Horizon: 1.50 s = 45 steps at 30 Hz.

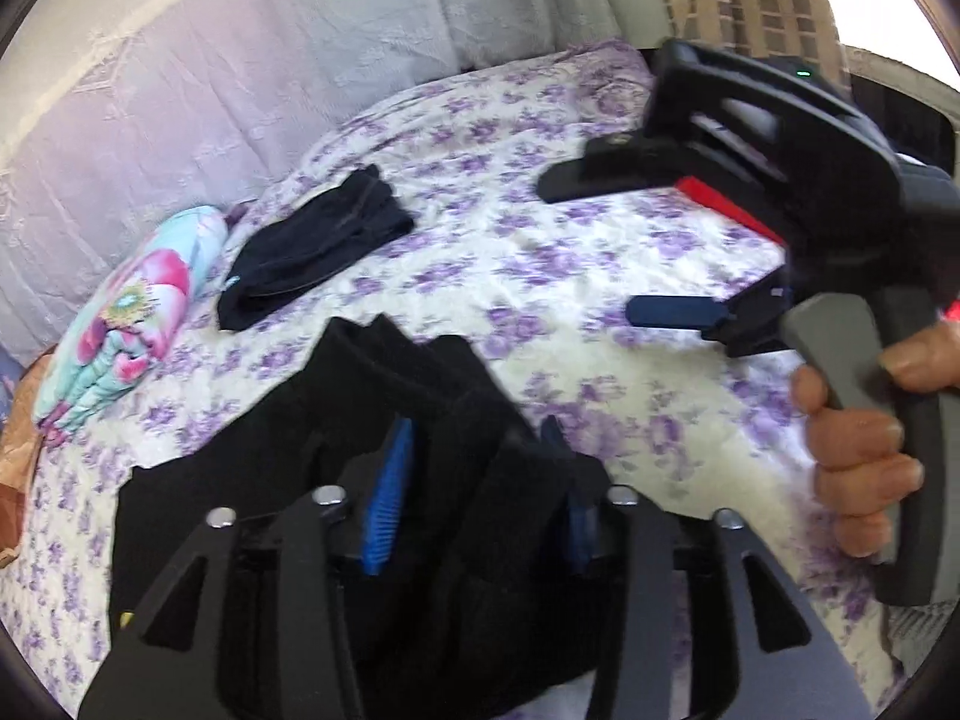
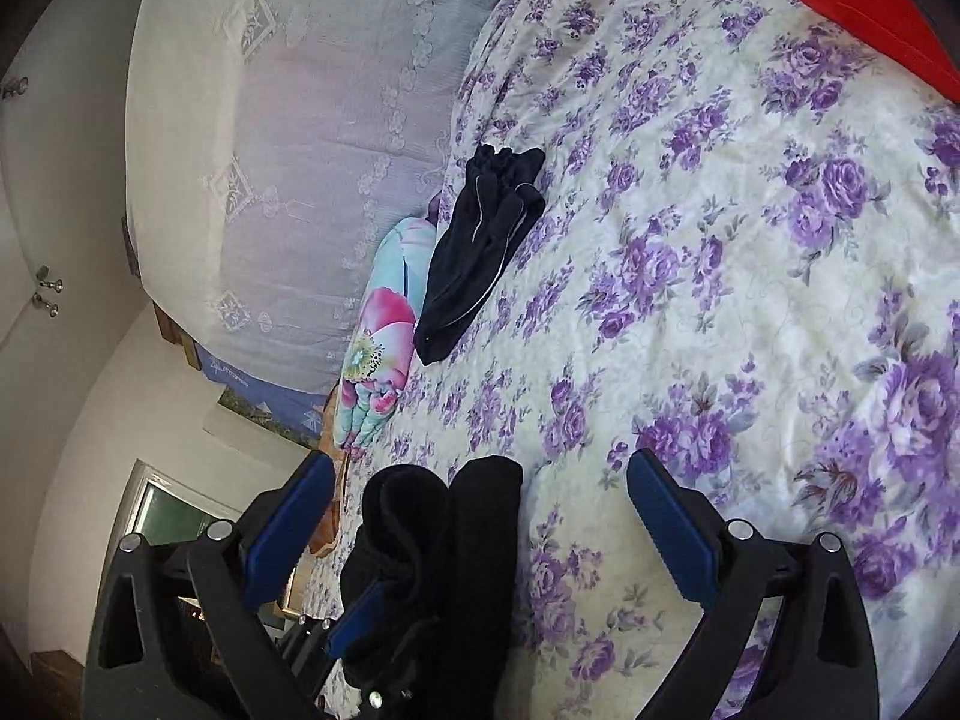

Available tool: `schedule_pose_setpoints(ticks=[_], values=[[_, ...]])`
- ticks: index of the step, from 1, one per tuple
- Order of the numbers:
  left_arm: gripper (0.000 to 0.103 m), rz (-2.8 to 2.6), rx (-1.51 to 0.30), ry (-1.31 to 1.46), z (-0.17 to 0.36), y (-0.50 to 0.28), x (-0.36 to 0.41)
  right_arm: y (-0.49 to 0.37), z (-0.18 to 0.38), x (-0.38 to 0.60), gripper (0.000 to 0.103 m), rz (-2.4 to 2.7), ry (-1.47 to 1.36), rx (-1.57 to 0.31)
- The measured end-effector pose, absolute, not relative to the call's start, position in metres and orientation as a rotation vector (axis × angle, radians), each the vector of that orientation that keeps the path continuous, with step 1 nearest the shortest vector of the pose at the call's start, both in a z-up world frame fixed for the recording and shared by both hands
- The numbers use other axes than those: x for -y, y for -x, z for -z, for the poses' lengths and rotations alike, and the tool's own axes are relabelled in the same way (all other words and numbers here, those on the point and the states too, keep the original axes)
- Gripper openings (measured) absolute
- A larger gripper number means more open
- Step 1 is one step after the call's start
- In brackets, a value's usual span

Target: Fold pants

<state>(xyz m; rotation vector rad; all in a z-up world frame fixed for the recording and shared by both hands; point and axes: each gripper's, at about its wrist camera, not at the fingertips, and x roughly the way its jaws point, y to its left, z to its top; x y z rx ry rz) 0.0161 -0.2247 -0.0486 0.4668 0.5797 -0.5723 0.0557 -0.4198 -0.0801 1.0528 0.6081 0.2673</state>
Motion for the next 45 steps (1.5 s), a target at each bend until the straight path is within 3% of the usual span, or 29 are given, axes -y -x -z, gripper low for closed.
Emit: schedule_pose_setpoints(ticks=[2, 7, 11, 19, 22, 24, 28, 31, 38, 40, 45], values=[[0.068, 0.618, -0.543, -0.477, 0.045, -0.002, 0.228, -0.054, 0.078, 0.418, 0.098, -0.268, -1.042, -0.609], [0.073, 0.636, -0.484, -0.432, 0.027, 0.019, 0.205, -0.05, 0.072, 0.413, 0.098, -0.293, -1.019, -0.582], [0.084, 0.542, -0.535, -0.285, 0.012, -0.006, 0.148, -0.05, 0.054, 0.394, 0.098, -0.443, -1.005, -0.528], [0.084, 0.491, -0.754, -0.116, 0.04, -0.067, 0.098, -0.064, 0.011, 0.318, 0.097, -0.579, -0.787, -0.633], [0.084, 0.522, -0.773, -0.167, 0.056, -0.063, 0.109, -0.071, 0.02, 0.313, 0.076, -0.526, -0.741, -0.699], [0.084, 0.529, -0.77, -0.19, 0.062, -0.058, 0.112, -0.073, 0.028, 0.307, 0.047, -0.486, -0.674, -0.739], [0.084, 0.545, -0.785, -0.171, 0.068, -0.057, 0.108, -0.075, 0.043, 0.292, 0.03, -0.414, -0.479, -0.782], [0.084, 0.552, -0.792, -0.155, 0.07, -0.058, 0.104, -0.066, 0.038, 0.289, 0.009, -0.428, -0.427, -0.769], [0.086, 0.585, -0.745, -0.115, 0.052, -0.042, 0.099, -0.026, 0.012, 0.301, 0.004, -0.451, -0.471, -0.702], [0.092, 0.586, -0.749, -0.12, 0.053, -0.041, 0.099, -0.029, 0.026, 0.308, 0.004, -0.408, -0.478, -0.737], [0.092, 0.572, -0.82, -0.1, 0.069, -0.046, 0.095, -0.038, 0.059, 0.321, 0.007, -0.382, -0.584, -0.809]])
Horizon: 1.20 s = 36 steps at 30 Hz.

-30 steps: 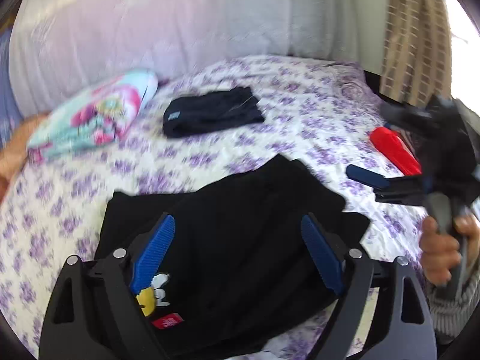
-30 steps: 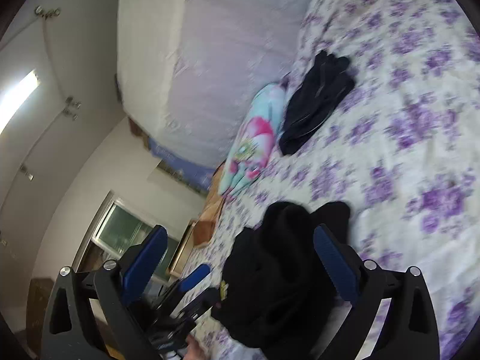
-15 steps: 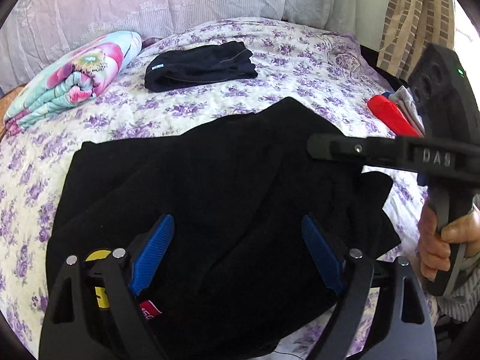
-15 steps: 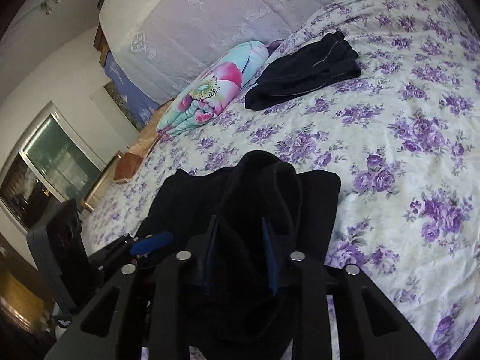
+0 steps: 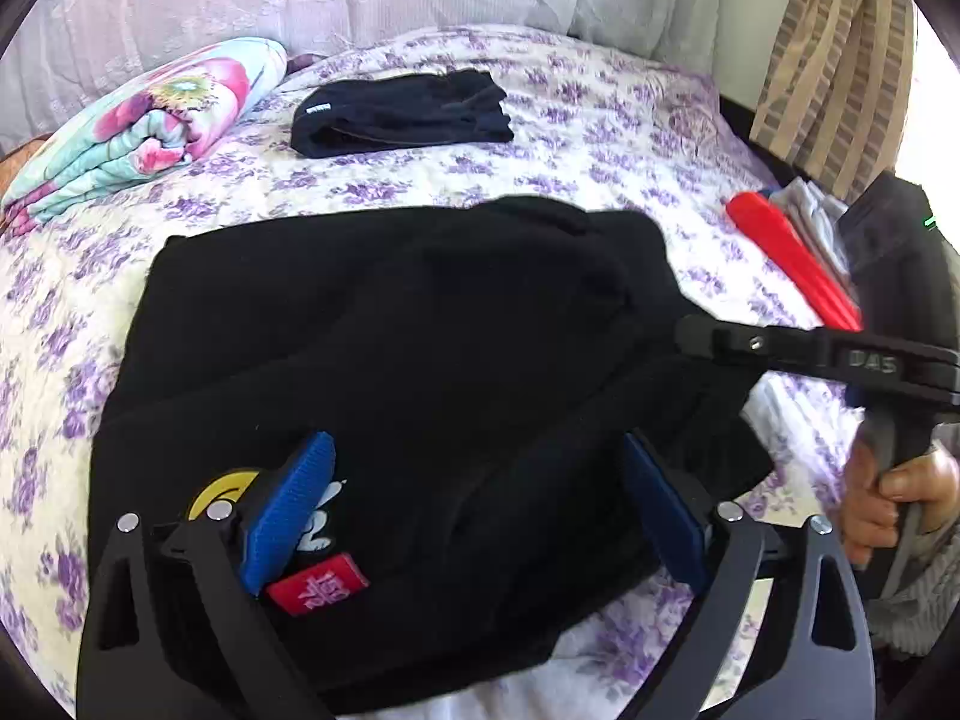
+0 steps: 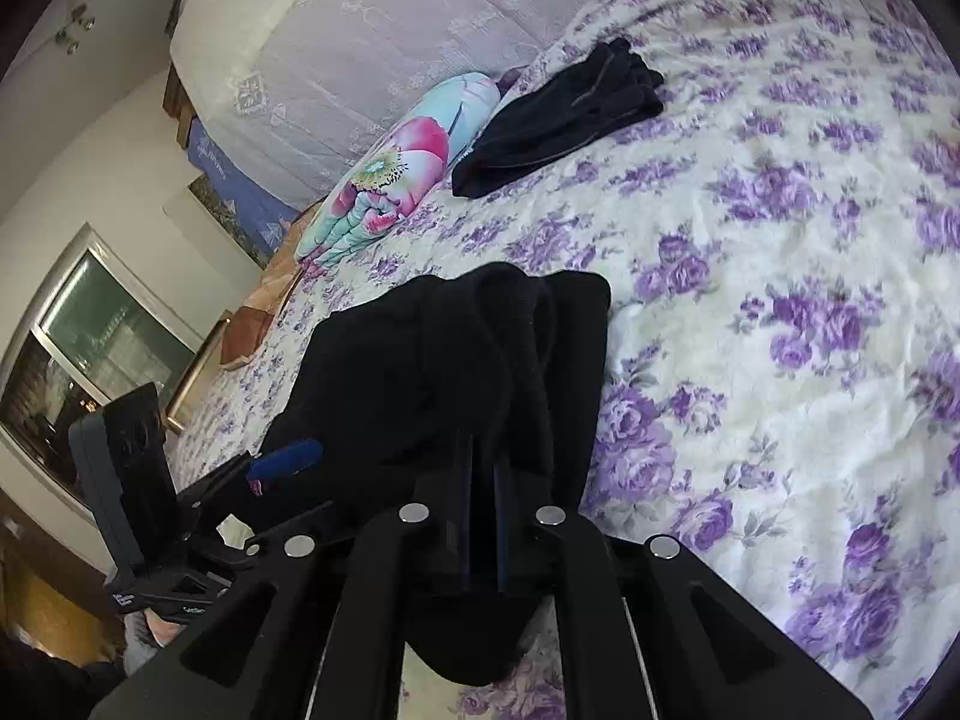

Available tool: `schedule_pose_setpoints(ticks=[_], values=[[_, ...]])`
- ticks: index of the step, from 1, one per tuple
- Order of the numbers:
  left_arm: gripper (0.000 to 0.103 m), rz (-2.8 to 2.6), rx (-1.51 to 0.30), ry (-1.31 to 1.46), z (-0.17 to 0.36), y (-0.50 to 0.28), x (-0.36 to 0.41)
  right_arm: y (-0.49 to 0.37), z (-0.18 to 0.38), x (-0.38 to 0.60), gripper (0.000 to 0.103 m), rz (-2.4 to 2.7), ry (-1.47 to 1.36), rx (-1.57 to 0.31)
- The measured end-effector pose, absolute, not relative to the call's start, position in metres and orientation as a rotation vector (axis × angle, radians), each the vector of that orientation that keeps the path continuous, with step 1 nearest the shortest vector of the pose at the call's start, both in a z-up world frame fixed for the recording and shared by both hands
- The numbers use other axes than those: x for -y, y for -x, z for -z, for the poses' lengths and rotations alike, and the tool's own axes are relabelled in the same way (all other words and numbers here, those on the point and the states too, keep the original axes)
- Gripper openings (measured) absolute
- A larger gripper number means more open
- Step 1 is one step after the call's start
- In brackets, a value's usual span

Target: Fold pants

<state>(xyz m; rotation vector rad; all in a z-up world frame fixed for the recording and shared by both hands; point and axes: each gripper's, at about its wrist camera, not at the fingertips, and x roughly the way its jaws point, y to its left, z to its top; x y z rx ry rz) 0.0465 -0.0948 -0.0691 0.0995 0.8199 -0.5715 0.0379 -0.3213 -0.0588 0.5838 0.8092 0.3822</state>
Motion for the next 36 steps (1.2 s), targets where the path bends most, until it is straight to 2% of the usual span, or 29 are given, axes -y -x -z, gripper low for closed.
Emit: schedule_pose_setpoints(ticks=[2, 8, 10, 11, 12, 13, 14, 16, 17, 18, 20, 23, 24, 27, 31, 32, 33, 36], values=[[0.092, 0.584, -0.8, -0.07, 0.059, -0.04, 0.086, -0.032, 0.047, 0.323, 0.012, -0.368, -0.593, -0.786], [0.092, 0.522, -0.726, -0.017, 0.032, -0.044, 0.058, -0.017, -0.001, 0.306, 0.013, -0.378, -0.529, -0.674], [0.092, 0.48, -0.761, -0.04, 0.041, -0.054, 0.06, -0.018, -0.001, 0.284, 0.023, -0.421, -0.483, -0.697], [0.092, 0.469, -0.788, -0.05, 0.048, -0.057, 0.061, -0.02, 0.004, 0.275, 0.04, -0.436, -0.467, -0.717], [0.093, 0.459, -0.825, -0.059, 0.06, -0.061, 0.062, -0.023, 0.012, 0.269, 0.052, -0.436, -0.454, -0.746], [0.093, 0.454, -0.847, -0.067, 0.07, -0.062, 0.063, -0.027, 0.027, 0.264, 0.052, -0.408, -0.441, -0.796], [0.095, 0.447, -0.853, -0.078, 0.077, -0.063, 0.063, -0.031, 0.04, 0.266, 0.05, -0.379, -0.439, -0.827], [0.095, 0.448, -0.832, -0.097, 0.08, -0.057, 0.061, -0.029, 0.057, 0.281, 0.033, -0.355, -0.503, -0.826], [0.095, 0.447, -0.827, -0.095, 0.077, -0.055, 0.059, -0.028, 0.057, 0.288, 0.018, -0.344, -0.539, -0.833], [0.095, 0.454, -0.814, -0.075, 0.072, -0.052, 0.054, -0.026, 0.055, 0.293, 0.017, -0.342, -0.581, -0.837], [0.095, 0.467, -0.772, -0.032, 0.06, -0.047, 0.041, -0.022, 0.032, 0.295, 0.022, -0.325, -0.586, -0.782], [0.095, 0.434, -0.729, 0.012, 0.047, -0.05, 0.025, -0.038, -0.001, 0.279, 0.042, -0.388, -0.56, -0.715], [0.095, 0.433, -0.74, 0.031, 0.048, -0.054, 0.023, -0.048, -0.007, 0.27, 0.045, -0.415, -0.559, -0.708], [0.095, 0.419, -0.811, 0.031, 0.064, -0.063, 0.028, -0.091, -0.003, 0.24, 0.046, -0.468, -0.565, -0.748], [0.095, 0.402, -0.835, -0.005, 0.082, -0.062, 0.03, -0.13, 0.043, 0.231, 0.042, -0.371, -0.582, -0.873], [0.095, 0.405, -0.831, -0.005, 0.082, -0.062, 0.029, -0.131, 0.052, 0.24, 0.026, -0.334, -0.576, -0.873], [0.095, 0.407, -0.829, -0.005, 0.082, -0.062, 0.027, -0.128, 0.058, 0.252, 0.0, -0.297, -0.576, -0.872], [0.096, 0.419, -0.835, 0.011, 0.085, -0.064, 0.023, -0.111, 0.063, 0.296, 0.0, -0.273, -0.749, -0.819]])
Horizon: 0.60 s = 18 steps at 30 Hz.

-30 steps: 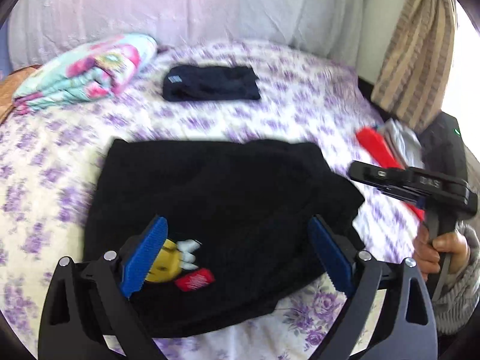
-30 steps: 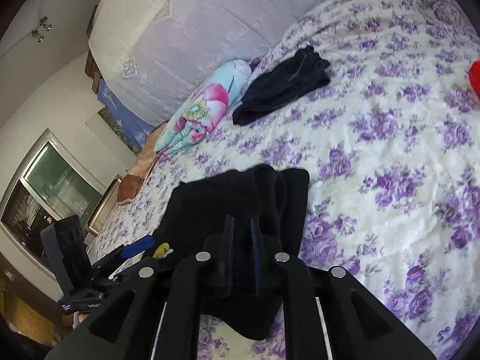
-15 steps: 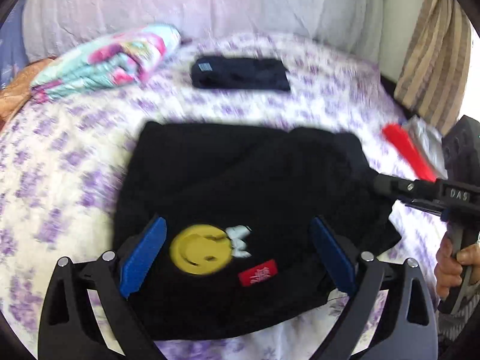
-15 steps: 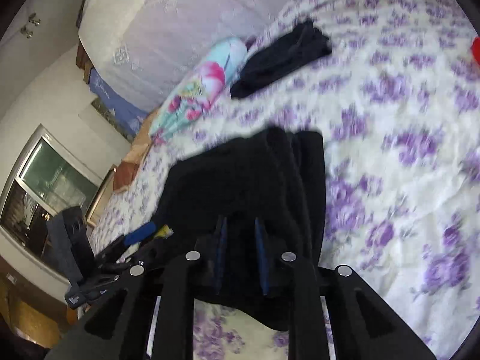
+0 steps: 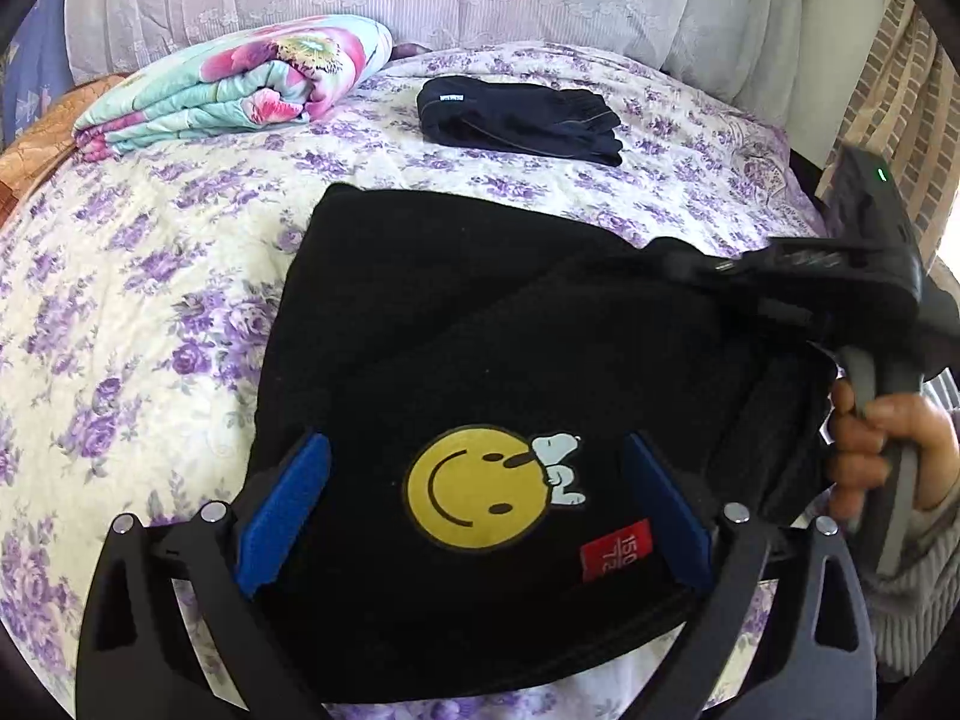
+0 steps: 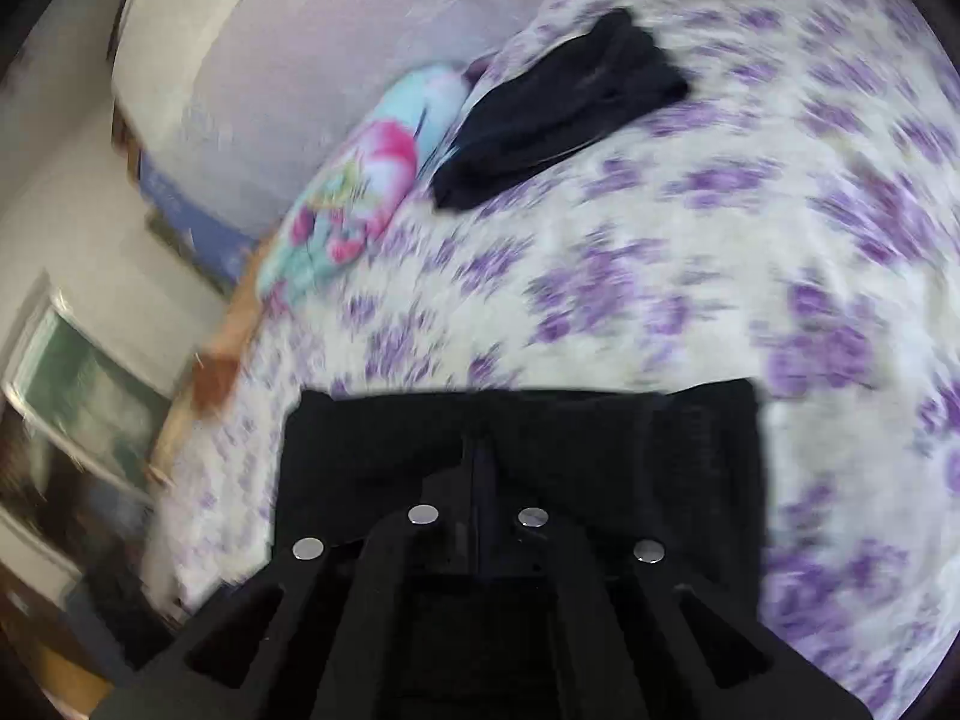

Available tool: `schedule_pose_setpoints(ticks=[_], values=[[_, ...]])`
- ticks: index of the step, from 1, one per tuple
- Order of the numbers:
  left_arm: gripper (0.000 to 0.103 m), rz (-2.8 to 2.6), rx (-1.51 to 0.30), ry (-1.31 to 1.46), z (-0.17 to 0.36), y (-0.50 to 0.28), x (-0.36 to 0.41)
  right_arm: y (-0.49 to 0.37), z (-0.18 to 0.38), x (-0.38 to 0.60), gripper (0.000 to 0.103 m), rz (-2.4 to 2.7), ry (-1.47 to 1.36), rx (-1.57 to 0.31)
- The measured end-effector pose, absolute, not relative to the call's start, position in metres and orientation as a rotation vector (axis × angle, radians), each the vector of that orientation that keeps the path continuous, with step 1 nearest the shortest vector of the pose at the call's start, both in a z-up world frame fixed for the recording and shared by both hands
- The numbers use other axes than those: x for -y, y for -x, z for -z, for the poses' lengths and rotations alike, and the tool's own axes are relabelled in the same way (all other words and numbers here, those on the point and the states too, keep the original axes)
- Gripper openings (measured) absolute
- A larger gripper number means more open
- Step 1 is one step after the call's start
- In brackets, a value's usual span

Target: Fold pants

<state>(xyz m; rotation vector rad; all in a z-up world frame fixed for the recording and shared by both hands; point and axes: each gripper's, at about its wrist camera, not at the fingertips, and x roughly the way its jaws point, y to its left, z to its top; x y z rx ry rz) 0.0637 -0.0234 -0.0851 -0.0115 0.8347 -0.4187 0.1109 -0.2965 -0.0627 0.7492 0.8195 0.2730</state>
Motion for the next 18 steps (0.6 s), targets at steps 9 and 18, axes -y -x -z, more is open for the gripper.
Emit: schedule_pose_setpoints(ticks=[9, 18], values=[[0.096, 0.328, -0.796, -0.014, 0.072, -0.063, 0.025, -0.037, 0.014, 0.274, 0.057, -0.245, -0.469, -0.693], [0.096, 0.277, -0.797, -0.056, 0.074, -0.062, 0.029, -0.03, 0.06, 0.279, 0.074, -0.103, -0.317, -0.815]])
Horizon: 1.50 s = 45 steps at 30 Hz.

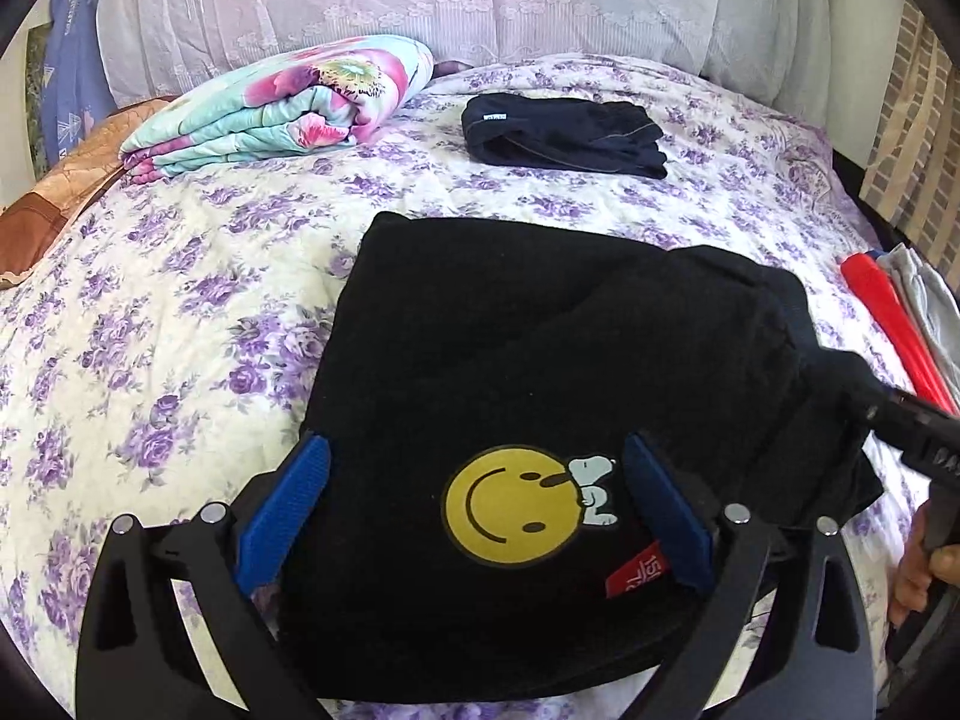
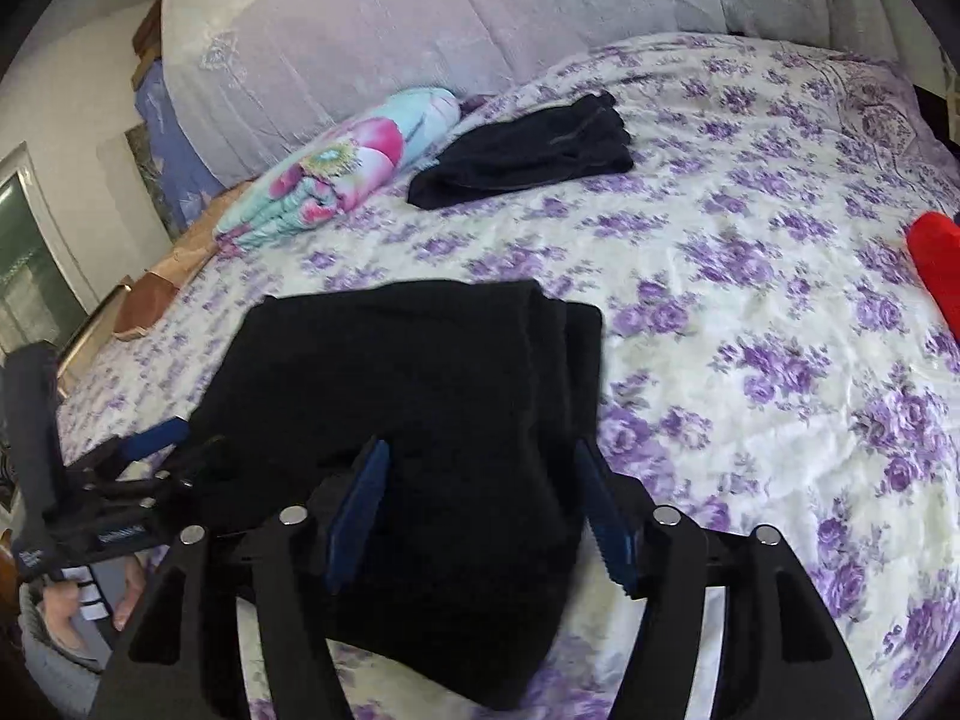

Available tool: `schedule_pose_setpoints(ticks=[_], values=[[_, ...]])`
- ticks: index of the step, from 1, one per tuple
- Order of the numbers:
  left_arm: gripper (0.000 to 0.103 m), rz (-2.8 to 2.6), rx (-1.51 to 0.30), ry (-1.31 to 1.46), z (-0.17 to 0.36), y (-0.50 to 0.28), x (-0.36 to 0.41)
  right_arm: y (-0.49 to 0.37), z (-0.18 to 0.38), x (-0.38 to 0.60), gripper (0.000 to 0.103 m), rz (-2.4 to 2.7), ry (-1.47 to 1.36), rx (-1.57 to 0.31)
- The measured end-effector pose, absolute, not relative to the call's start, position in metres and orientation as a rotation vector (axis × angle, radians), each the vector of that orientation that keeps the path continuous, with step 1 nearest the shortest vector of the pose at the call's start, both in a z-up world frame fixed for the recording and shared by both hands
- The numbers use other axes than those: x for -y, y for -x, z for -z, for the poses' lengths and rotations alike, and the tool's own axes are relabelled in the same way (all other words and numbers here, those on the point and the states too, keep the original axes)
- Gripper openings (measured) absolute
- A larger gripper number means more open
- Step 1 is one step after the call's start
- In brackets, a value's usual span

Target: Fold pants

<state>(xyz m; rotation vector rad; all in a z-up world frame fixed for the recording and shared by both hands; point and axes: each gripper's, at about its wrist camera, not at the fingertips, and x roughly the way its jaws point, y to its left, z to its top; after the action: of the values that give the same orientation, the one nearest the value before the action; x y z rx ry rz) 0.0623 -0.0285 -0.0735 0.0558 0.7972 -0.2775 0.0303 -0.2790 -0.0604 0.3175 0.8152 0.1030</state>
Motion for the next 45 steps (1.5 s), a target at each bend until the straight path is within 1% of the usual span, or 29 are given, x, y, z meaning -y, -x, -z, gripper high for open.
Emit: schedule_pose_setpoints(ticks=[3, 6, 8, 10, 11, 14, 15, 18, 20, 21, 22, 23, 24, 25, 26, 27, 28, 29, 30, 33, 38, 42, 45], values=[[0.097, 0.277, -0.799, -0.055, 0.076, -0.062, 0.028, -0.027, 0.063, 0.288, 0.075, -0.128, -0.373, -0.814], [0.097, 0.274, -0.798, -0.058, 0.075, -0.061, 0.027, -0.019, 0.055, 0.286, 0.076, -0.129, -0.368, -0.782], [0.097, 0.273, -0.788, -0.05, 0.07, -0.06, 0.023, -0.014, 0.047, 0.289, 0.077, -0.167, -0.414, -0.765], [0.097, 0.274, -0.761, -0.034, 0.059, -0.06, 0.011, -0.016, 0.046, 0.3, 0.087, -0.195, -0.479, -0.783], [0.097, 0.27, -0.76, -0.029, 0.055, -0.063, 0.004, -0.02, 0.049, 0.308, 0.095, -0.202, -0.511, -0.806], [0.098, 0.253, -0.806, 0.053, 0.051, -0.083, -0.033, -0.04, 0.073, 0.331, 0.096, -0.246, -0.675, -0.91], [0.098, 0.243, -0.839, 0.102, 0.055, -0.095, -0.05, -0.047, 0.078, 0.334, 0.099, -0.271, -0.716, -0.921], [0.098, 0.324, -0.985, 0.242, 0.081, -0.128, -0.075, -0.06, 0.077, 0.327, 0.1, -0.326, -0.73, -0.908], [0.098, 0.373, -0.955, 0.193, 0.077, -0.128, -0.063, -0.071, 0.08, 0.313, 0.1, -0.382, -0.718, -0.924], [0.098, 0.434, -0.961, 0.172, 0.075, -0.129, -0.053, -0.074, 0.081, 0.305, 0.098, -0.392, -0.69, -0.927], [0.098, 0.487, -0.96, 0.141, 0.073, -0.128, -0.039, -0.076, 0.081, 0.298, 0.094, -0.406, -0.659, -0.93], [0.098, 0.517, -0.963, 0.111, 0.072, -0.128, -0.029, -0.078, 0.083, 0.296, 0.078, -0.394, -0.643, -0.94], [0.093, 0.552, -0.984, 0.071, 0.076, -0.132, -0.015, -0.079, 0.085, 0.298, 0.056, -0.388, -0.653, -0.945], [0.085, 0.565, -1.003, 0.055, 0.08, -0.135, -0.005, -0.08, 0.088, 0.304, 0.049, -0.406, -0.686, -0.945], [0.073, 0.586, -1.025, 0.059, 0.085, -0.14, 0.001, -0.079, 0.089, 0.308, 0.043, -0.412, -0.703, -0.938], [0.063, 0.61, -1.032, 0.08, 0.085, -0.143, 0.004, -0.078, 0.088, 0.31, 0.04, -0.418, -0.706, -0.93], [0.056, 0.628, -1.028, 0.088, 0.082, -0.145, 0.006, -0.076, 0.085, 0.311, 0.039, -0.424, -0.701, -0.921], [0.041, 0.638, -1.018, 0.082, 0.076, -0.145, 0.007, -0.077, 0.081, 0.31, 0.038, -0.43, -0.695, -0.913], [0.032, 0.651, -1.001, 0.077, 0.065, -0.146, 0.009, -0.078, 0.076, 0.312, 0.037, -0.436, -0.693, -0.905], [0.026, 0.685, -0.944, 0.069, 0.029, -0.155, 0.018, -0.093, 0.047, 0.322, 0.035, -0.453, -0.677, -0.851], [0.025, 0.676, -0.837, -0.018, -0.03, -0.205, 0.06, -0.162, -0.016, 0.36, 0.035, -0.41, -0.618, -0.735], [0.025, 0.631, -0.762, -0.07, -0.079, -0.294, 0.103, -0.259, -0.055, 0.396, 0.035, -0.347, -0.601, -0.692], [0.025, 0.605, -0.752, -0.059, -0.095, -0.365, 0.124, -0.321, -0.06, 0.416, 0.035, -0.301, -0.599, -0.686]])
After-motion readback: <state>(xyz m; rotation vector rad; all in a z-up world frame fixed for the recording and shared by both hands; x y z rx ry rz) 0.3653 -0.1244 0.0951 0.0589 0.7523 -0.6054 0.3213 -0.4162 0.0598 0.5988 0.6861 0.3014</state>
